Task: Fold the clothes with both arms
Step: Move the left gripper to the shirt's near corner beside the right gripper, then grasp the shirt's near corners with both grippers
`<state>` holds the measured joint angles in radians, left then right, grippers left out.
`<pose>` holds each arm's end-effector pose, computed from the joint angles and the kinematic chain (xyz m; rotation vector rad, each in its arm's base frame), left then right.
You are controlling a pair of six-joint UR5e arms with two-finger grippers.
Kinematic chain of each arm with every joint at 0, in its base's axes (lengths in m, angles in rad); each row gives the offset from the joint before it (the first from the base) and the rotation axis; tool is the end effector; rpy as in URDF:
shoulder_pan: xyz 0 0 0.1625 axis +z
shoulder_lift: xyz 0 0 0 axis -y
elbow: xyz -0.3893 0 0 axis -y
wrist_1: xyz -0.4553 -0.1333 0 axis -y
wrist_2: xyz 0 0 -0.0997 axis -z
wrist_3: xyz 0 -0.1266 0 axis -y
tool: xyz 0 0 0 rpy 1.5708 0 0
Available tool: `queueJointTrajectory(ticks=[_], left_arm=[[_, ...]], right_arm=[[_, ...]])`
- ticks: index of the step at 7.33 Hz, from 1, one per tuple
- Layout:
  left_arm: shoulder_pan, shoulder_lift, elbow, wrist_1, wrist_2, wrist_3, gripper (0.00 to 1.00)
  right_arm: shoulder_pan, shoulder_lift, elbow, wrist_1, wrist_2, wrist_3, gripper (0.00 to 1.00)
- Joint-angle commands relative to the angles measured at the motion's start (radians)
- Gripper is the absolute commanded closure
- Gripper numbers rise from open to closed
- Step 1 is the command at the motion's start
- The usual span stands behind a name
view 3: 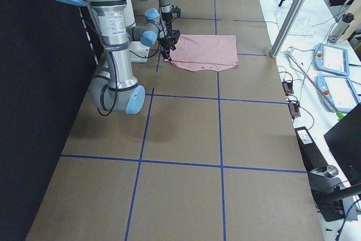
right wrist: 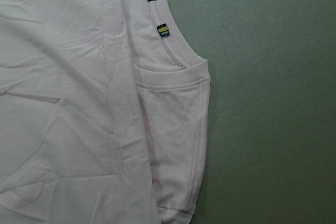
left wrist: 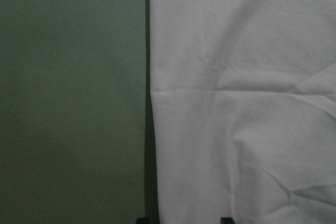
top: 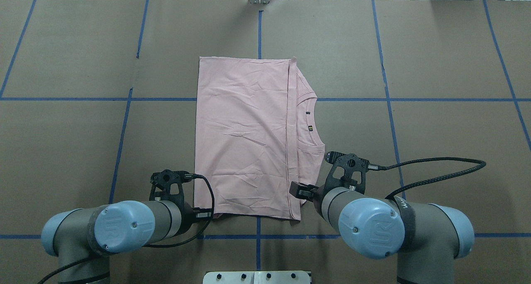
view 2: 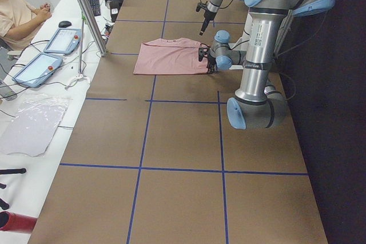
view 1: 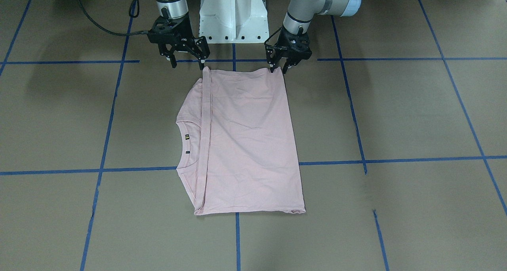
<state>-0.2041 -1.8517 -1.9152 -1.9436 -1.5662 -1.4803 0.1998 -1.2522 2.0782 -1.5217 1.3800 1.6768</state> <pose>0.5971 -0.2603 0.2548 0.1507 0.9872 -0.1063 -0.5469 -0.2713 0.2006 0.2204 -0.8681 0.3687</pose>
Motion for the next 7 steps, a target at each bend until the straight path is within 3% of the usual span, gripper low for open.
queueJointTrajectory(ticks=[1,2,4,7], left_arm=[[0.003,0.0,0.001,0.0,0.0,0.0,0.95],[0.003,0.0,0.001,0.0,0.0,0.0,1.0],[0.003,0.0,-0.001,0.002,0.0,0.002,1.0],[0.003,0.0,-0.004,0.002,0.0,0.002,1.0]], right_arm=[[0.0,-0.001,-0.001,0.0,-0.001,0.001,0.0],[-0.002,-0.003,-0.003,0.0,-0.001,0.003,0.0],[-0.014,0.013,-0.007,-0.011,-0.007,0.024,0.0],[-0.033,0.115,-0.108,-0.082,-0.007,0.075,0.08]])
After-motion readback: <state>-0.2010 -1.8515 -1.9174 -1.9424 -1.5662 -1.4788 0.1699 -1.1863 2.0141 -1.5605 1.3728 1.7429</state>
